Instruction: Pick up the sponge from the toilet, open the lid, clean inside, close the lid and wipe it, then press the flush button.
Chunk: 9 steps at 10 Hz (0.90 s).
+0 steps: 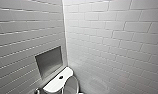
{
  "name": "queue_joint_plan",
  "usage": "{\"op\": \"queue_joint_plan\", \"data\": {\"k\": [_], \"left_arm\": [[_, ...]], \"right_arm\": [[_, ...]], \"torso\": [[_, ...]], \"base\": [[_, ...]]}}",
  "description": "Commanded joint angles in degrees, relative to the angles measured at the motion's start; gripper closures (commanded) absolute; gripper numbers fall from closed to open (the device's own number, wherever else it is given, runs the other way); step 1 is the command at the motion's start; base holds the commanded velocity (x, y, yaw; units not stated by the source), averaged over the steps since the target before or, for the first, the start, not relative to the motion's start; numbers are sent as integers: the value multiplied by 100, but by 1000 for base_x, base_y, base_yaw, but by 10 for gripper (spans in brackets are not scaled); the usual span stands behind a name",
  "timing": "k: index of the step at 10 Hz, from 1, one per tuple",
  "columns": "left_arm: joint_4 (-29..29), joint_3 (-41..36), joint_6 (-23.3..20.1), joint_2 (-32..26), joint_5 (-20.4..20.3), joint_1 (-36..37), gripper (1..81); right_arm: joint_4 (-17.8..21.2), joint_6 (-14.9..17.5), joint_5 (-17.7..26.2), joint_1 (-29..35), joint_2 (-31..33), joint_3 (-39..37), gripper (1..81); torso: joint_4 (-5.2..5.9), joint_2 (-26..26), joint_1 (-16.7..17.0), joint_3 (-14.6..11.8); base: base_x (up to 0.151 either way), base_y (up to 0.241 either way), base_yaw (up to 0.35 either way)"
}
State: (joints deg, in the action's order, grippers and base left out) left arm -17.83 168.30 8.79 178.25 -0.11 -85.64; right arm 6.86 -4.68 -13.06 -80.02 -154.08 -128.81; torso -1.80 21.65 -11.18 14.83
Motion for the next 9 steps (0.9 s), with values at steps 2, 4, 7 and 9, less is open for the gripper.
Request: {"op": "queue_joint_plan", "data": {"k": [2, 4, 7, 9], "left_arm": [[-45, -17, -44, -8, 318, 192, 10], [-45, -17, -53, 0, 318, 183, 10], [-45, -17, -53, 9, 310, 183, 10], [-45, -17, -53, 9, 319, 166, 10]], "right_arm": [[157, -499, 172, 789, 726, 778, 811], [166, -499, -3, 877, 963, 1077, 811], [184, -613, -101, 1202, 1439, 1649, 811], [184, -613, -101, 1308, 1500, 1738, 811]], "torso": [[0, 774, -494, 527], [0, 1117, -706, 597], [0, 1672, -1062, 1114], [0, 2613, -1663, 1999]], "base": [[0, 0, 0], [0, 0, 0], [0, 0, 0], [0, 0, 0]]}}
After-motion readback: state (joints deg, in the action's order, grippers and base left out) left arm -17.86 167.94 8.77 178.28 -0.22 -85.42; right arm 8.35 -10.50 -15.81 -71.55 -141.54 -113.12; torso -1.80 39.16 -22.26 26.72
